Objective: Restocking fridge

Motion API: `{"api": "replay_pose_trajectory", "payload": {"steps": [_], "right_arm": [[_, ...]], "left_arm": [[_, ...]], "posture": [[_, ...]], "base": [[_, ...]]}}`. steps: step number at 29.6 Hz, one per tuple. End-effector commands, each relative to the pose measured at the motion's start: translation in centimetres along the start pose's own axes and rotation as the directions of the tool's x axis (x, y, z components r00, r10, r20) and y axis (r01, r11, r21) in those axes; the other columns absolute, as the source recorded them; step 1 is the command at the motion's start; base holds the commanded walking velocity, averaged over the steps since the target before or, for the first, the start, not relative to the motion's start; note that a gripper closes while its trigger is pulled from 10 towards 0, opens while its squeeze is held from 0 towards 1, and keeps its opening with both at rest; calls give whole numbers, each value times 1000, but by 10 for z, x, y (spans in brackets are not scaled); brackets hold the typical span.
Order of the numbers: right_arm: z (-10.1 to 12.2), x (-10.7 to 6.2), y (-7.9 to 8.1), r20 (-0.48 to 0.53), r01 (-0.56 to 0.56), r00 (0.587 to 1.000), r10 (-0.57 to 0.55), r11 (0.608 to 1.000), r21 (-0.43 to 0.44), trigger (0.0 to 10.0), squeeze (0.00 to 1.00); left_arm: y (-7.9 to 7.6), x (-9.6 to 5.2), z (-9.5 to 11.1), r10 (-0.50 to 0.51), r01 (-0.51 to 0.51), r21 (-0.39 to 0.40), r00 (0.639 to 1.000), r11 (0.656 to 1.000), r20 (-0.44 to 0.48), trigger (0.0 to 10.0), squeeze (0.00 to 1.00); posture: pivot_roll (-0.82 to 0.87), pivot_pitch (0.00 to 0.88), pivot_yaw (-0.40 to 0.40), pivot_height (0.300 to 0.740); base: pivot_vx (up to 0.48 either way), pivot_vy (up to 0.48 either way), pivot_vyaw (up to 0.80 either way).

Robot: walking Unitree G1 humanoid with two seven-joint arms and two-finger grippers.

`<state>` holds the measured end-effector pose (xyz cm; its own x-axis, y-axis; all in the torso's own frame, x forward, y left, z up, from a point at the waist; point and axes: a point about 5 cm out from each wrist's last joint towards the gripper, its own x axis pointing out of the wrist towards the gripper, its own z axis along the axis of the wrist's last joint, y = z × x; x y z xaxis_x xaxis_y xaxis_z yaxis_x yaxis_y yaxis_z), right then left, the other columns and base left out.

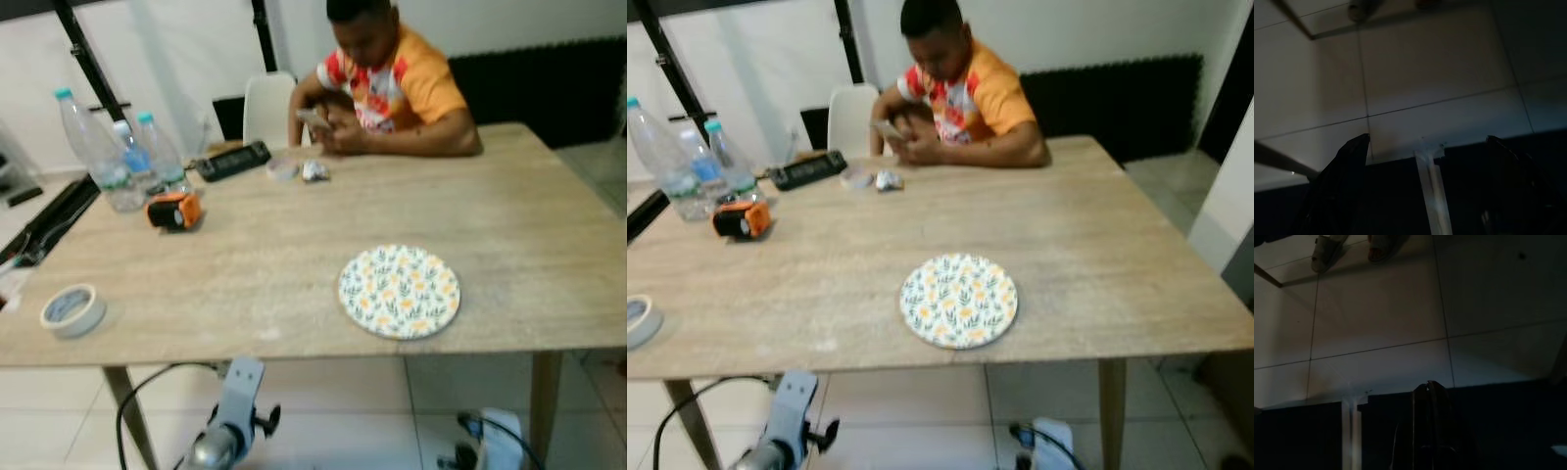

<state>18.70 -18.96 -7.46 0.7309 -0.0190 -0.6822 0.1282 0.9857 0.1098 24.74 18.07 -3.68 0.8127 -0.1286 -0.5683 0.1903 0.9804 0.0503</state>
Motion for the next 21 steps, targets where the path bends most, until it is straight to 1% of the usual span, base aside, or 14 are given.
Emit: {"api": "replay_pose_trajectory", "payload": {"steps": [1, 2, 3, 5, 7, 8, 9, 10, 14, 18, 19, 20, 21], "right_arm": [[-11, -4, -1, -40, -9, 999, 7, 1000, -30, 10000, 0], [-10, -4, -3, -45, -19, 999, 17, 998, -57, 10000, 0], [-10, -4, -3, -45, -19, 999, 17, 998, -57, 10000, 0], [-9, -4, -6, -56, -31, 998, 25, 995, -98, 10000, 0], [-9, -4, -6, -56, -31, 998, 25, 995, -98, 10000, 0], [-9, -4, -9, -65, -31, 998, 24, 993, -111, 10000, 0], [-9, -4, -9, -65, -31, 998, 24, 993, -111, 10000, 0], [-9, -4, -12, -76, -29, 997, 19, 992, -126, 10000, 0], [-11, -6, -18, -98, -16, 995, 2, 989, -146, 10000, 0], [-12, -7, -21, -106, -13, 994, -3, 988, -157, 10000, 0], [-13, -7, -21, -107, -10, 994, -7, 988, -156, 10000, 0], [-13, -7, -21, -107, -10, 994, -7, 988, -156, 10000, 0], [-14, -8, -22, -107, -3, 994, -13, 988, -151, 10000, 0]], "left_arm": [[16, -11, -19, 76, -77, -26, 996, 997, -55, 10000, 0], [20, -18, -33, 117, -123, -62, 989, 991, -92, 10000, 0], [20, -18, -33, 117, -123, -62, 989, 991, -92, 10000, 0], [23, -31, -57, 161, -178, -105, 975, 978, -152, 10000, 0], [23, -31, -57, 161, -178, -105, 975, 978, -152, 10000, 0], [22, -36, -66, 165, -186, -111, 971, 976, -175, 10000, 0], [22, -36, -66, 165, -186, -111, 971, 976, -175, 10000, 0], [20, -40, -73, 166, -190, -112, 967, 975, -193, 10000, 0], [17, -42, -78, 155, -181, -111, 966, 977, -209, 10000, 0], [15, -39, -75, 133, -159, -111, 969, 981, -206, 10000, 0], [14, -36, -72, 116, -138, -93, 972, 986, -205, 10000, 0], [14, -36, -72, 116, -138, -93, 972, 986, -205, 10000, 0], [12, -33, -68, 98, -115, -71, 974, 991, -202, 10000, 0]], "posture": [[-50, 22, 114, 734], [-56, 25, 91, 734], [-56, 25, 91, 734], [-54, 26, 53, 734], [-54, 26, 53, 734], [-52, 27, 42, 734], [-52, 27, 42, 734], [-47, 31, 21, 734], [-46, 35, 5, 734], [-52, 38, 5, 734], [-62, 39, 9, 734], [-62, 39, 9, 734], [-66, 40, 14, 734]], "base": [[0, 0, 0], [0, 0, 0], [0, 0, 0], [0, 0, 0], [0, 0, 0], [0, 0, 0], [0, 0, 0], [0, 0, 0], [0, 0, 0], [0, 0, 0], [0, -480, 0], [0, -480, 0], [0, -480, 0]]}}
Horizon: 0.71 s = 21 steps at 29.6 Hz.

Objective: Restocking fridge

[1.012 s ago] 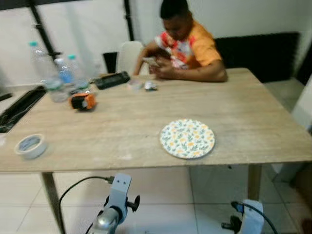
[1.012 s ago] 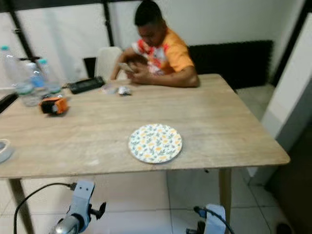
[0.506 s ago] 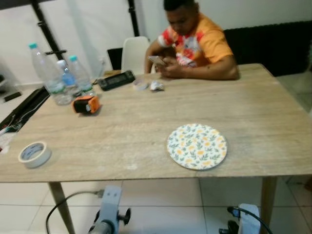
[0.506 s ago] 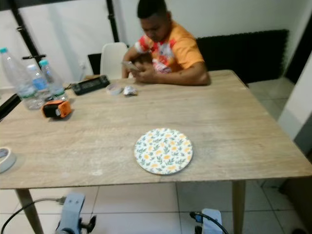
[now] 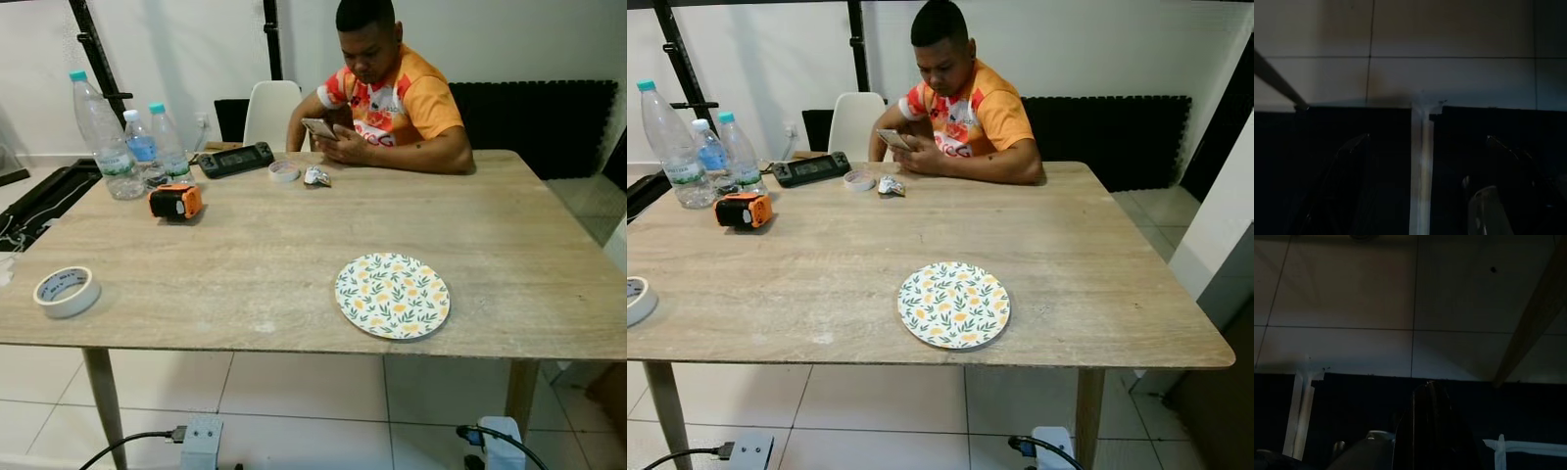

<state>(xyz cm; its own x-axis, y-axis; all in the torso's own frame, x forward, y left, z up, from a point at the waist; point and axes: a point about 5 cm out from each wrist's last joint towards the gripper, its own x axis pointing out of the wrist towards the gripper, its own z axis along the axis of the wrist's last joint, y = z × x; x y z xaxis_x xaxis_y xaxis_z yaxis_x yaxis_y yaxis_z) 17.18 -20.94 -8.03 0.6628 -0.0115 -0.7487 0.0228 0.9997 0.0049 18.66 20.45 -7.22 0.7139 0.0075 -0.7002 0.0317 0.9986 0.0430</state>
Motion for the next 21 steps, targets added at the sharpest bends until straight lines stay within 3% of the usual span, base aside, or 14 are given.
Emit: {"api": "replay_pose_trajectory", "payload": {"steps": [1, 10, 21], "right_arm": [[-3, -1, 0, -13, 3, 1000, -3, 1000, -2, 10000, 0], [-20, -5, 3, -59, 29, 998, -28, 999, 21, 10000, 0], [-18, -4, 4, -67, 32, 997, -30, 999, 22, 10000, 0]], "left_arm": [[2, 0, -1, -7, 8, 27, 1000, 1000, -21, 10000, 0], [-6, 6, 12, -75, 77, 140, 997, 987, -16, 10000, 0], [-6, 4, 5, -74, 78, 143, 997, 987, -33, 10000, 0]], "posture": [[-66, 40, 14, 734], [-78, 51, 43, 734], [-72, 57, 32, 734]], "base": [[0, -480, 0], [0, -53, 0], [0, -44, 0]]}}
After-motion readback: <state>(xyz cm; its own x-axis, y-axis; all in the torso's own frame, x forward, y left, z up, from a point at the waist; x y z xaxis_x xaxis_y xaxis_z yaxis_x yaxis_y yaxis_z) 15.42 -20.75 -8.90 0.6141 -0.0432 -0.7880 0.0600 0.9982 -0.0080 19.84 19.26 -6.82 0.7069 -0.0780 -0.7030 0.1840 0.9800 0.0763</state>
